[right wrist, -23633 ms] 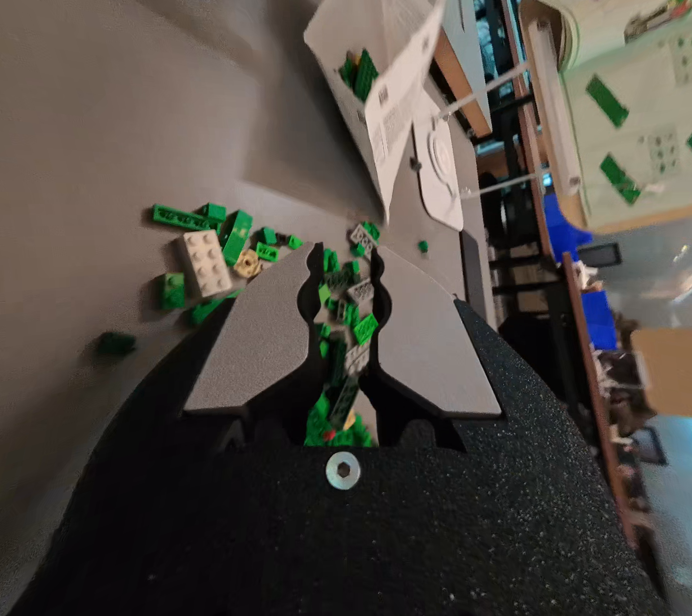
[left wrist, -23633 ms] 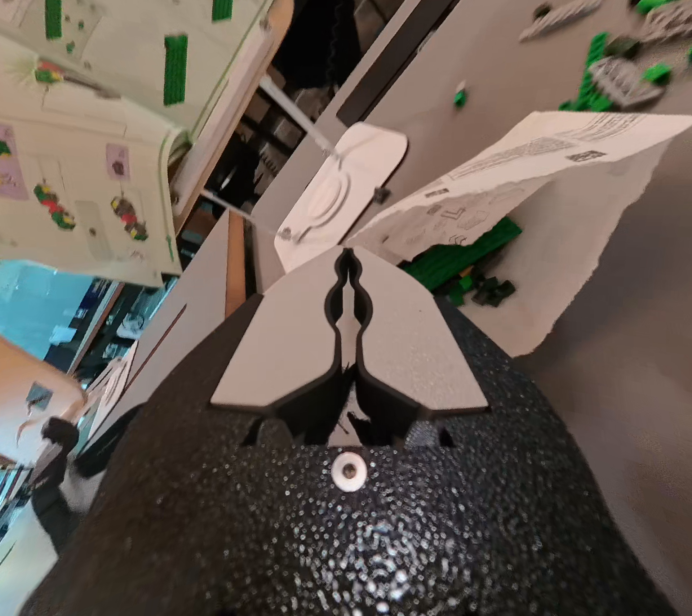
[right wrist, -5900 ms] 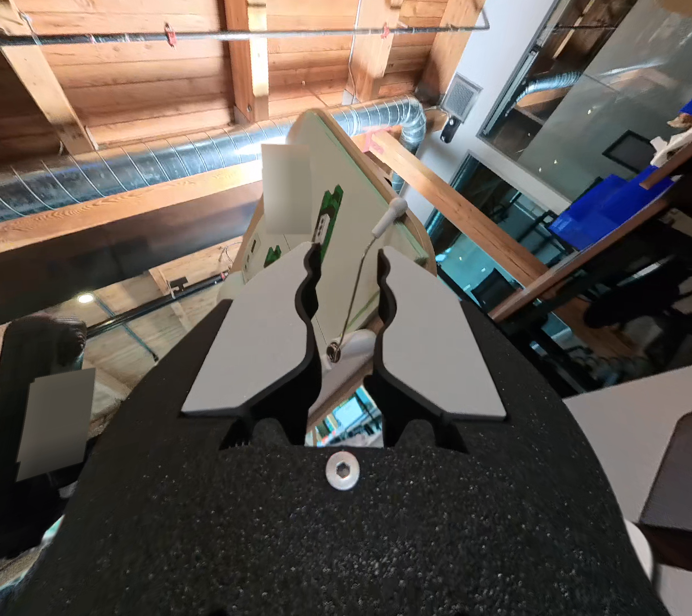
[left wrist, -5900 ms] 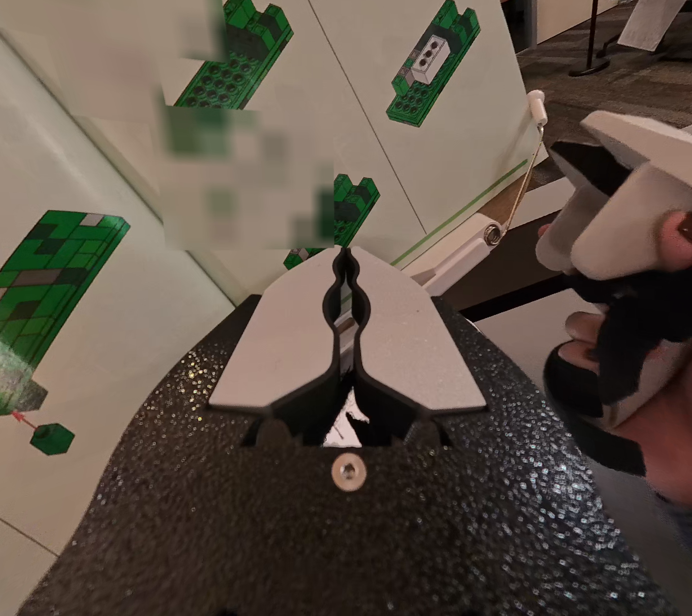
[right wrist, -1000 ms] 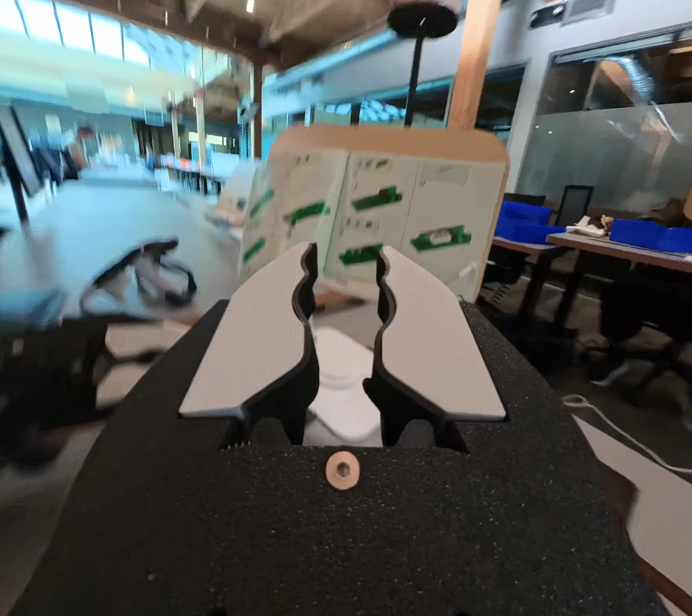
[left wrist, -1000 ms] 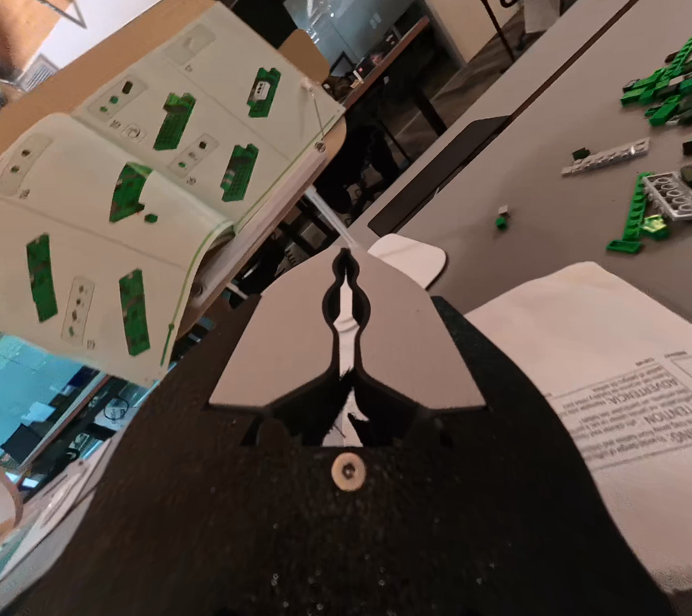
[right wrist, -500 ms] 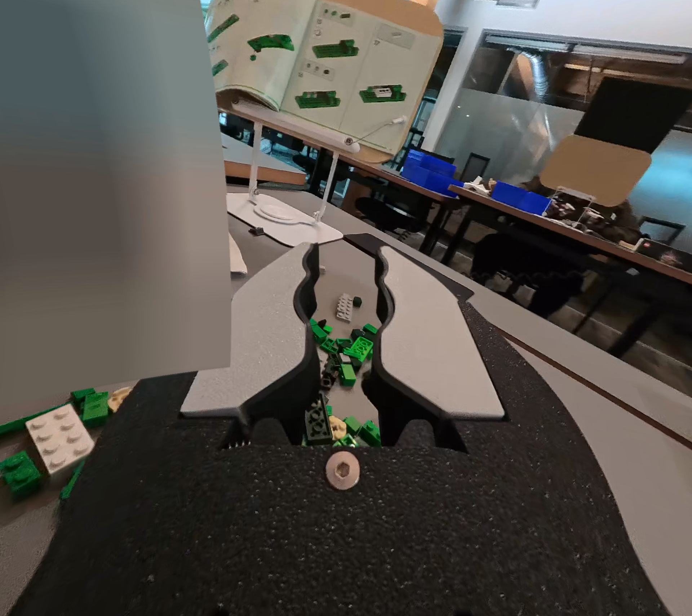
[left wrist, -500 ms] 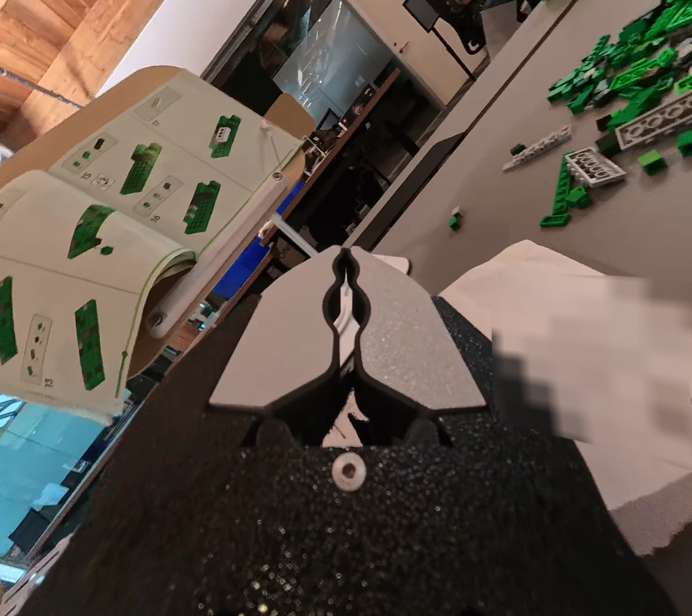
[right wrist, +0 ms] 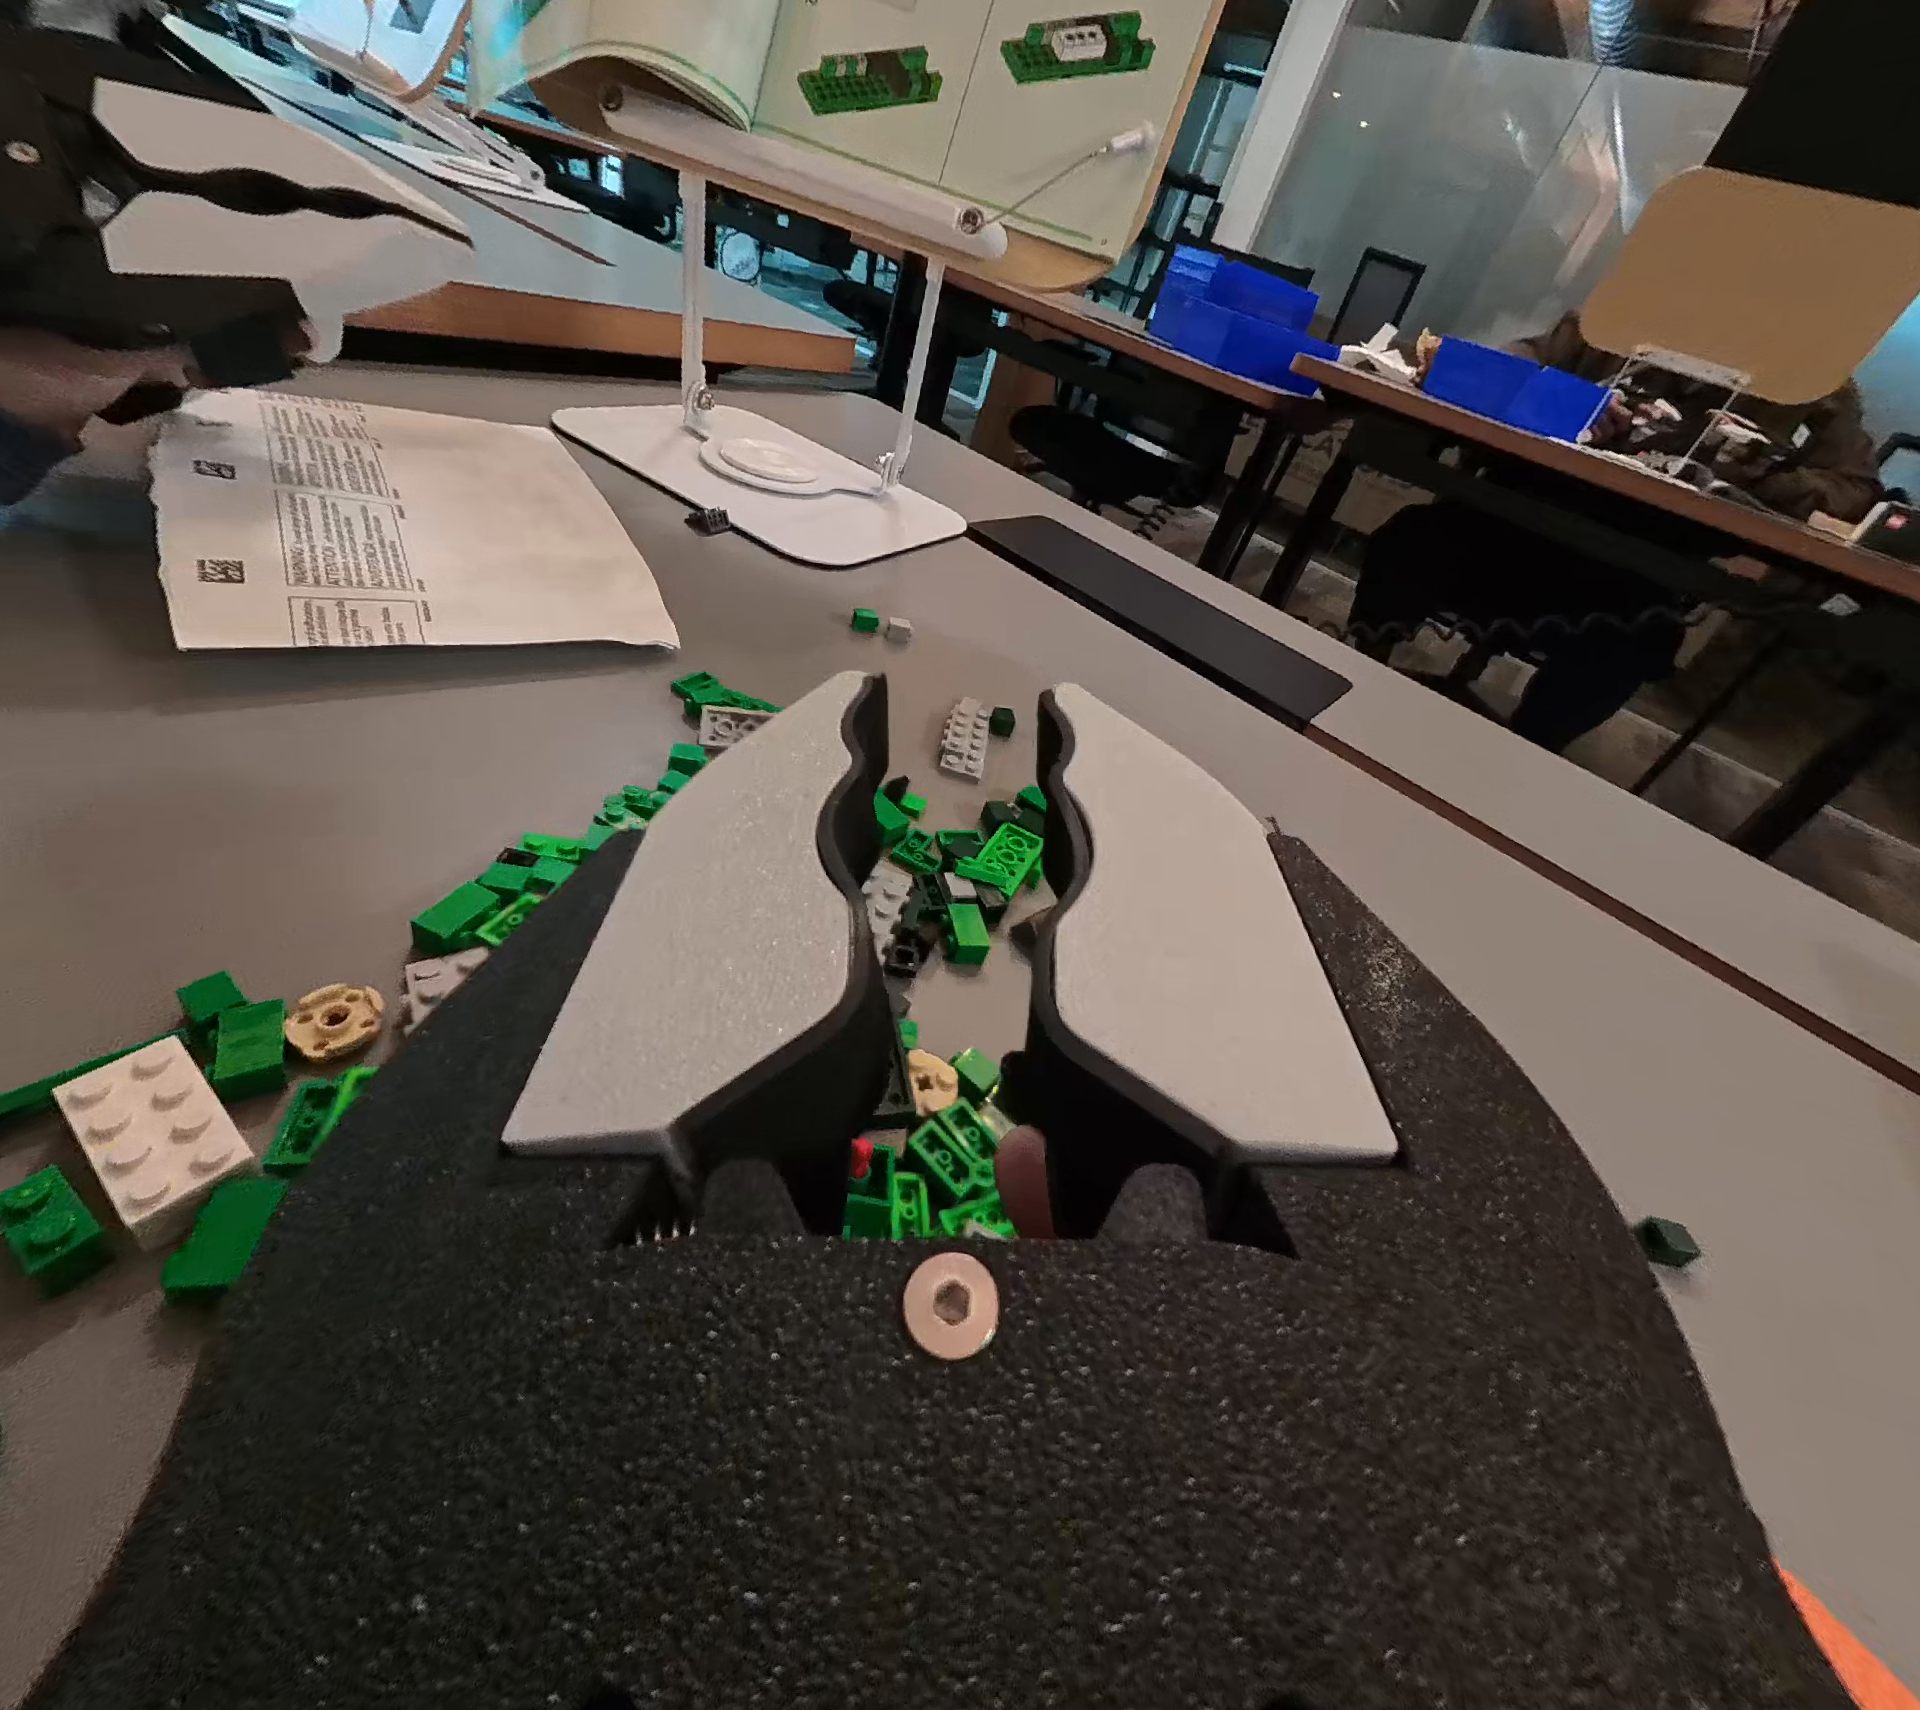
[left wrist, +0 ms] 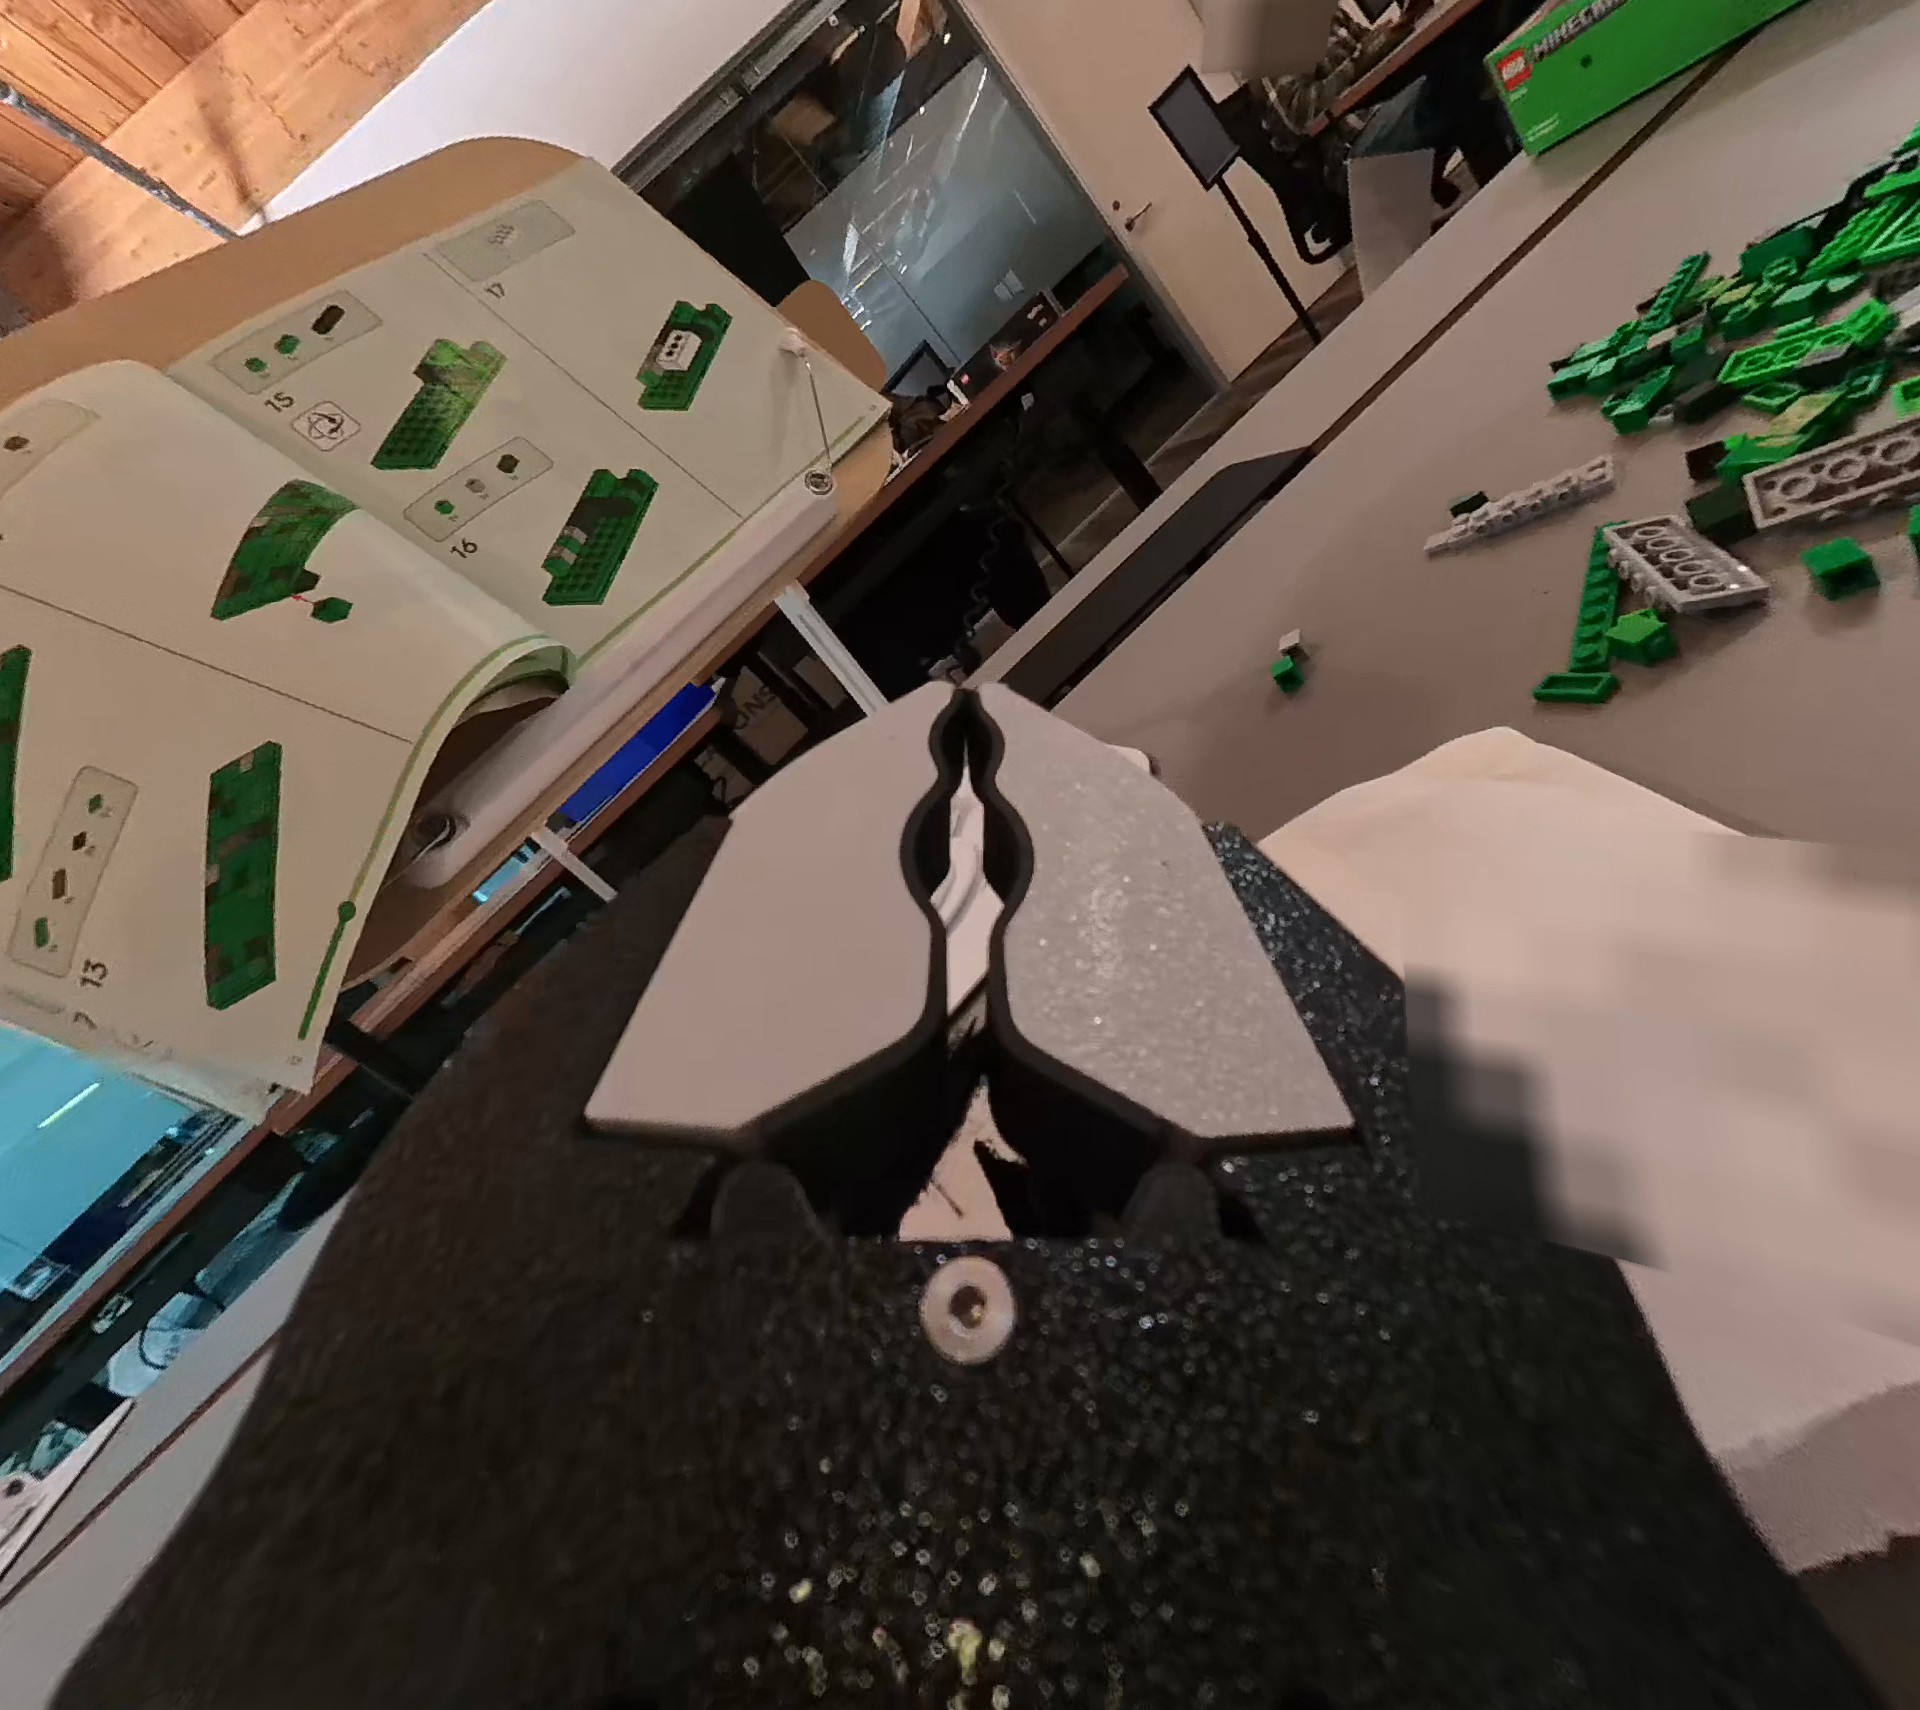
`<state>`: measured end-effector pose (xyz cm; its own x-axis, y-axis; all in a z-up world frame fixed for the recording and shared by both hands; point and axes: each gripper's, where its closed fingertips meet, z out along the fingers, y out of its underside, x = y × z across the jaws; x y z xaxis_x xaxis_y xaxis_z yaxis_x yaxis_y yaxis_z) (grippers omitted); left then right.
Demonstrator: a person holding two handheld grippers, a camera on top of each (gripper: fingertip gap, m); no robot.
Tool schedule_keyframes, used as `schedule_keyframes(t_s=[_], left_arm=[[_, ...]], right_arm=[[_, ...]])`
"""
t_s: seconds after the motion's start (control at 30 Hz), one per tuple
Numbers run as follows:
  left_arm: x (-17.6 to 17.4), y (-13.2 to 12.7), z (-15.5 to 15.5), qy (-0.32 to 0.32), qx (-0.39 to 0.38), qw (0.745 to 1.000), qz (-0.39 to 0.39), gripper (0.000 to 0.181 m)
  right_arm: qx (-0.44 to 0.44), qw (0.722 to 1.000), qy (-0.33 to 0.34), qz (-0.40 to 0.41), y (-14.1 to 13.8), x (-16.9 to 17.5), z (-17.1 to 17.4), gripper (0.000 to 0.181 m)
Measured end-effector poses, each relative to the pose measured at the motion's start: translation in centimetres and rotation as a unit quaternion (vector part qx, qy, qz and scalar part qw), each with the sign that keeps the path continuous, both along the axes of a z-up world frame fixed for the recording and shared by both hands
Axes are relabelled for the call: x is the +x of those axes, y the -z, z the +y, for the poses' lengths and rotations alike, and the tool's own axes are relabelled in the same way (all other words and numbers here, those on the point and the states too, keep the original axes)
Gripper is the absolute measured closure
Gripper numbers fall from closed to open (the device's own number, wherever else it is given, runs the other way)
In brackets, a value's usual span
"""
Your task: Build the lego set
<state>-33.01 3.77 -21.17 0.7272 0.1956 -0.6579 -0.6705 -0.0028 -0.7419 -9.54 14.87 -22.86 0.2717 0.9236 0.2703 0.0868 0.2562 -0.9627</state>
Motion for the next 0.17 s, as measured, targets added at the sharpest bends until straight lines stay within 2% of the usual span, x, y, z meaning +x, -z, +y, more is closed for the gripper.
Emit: schedule_keyframes(t_s=[0.17], left_arm=[[1.1,0.8,0.3,0.026,-0.052,0.997,0.050,0.181]], right_arm=[[-0.002,0.999,0.026,-0.028,0.2,1.0,2.0,0.154]])
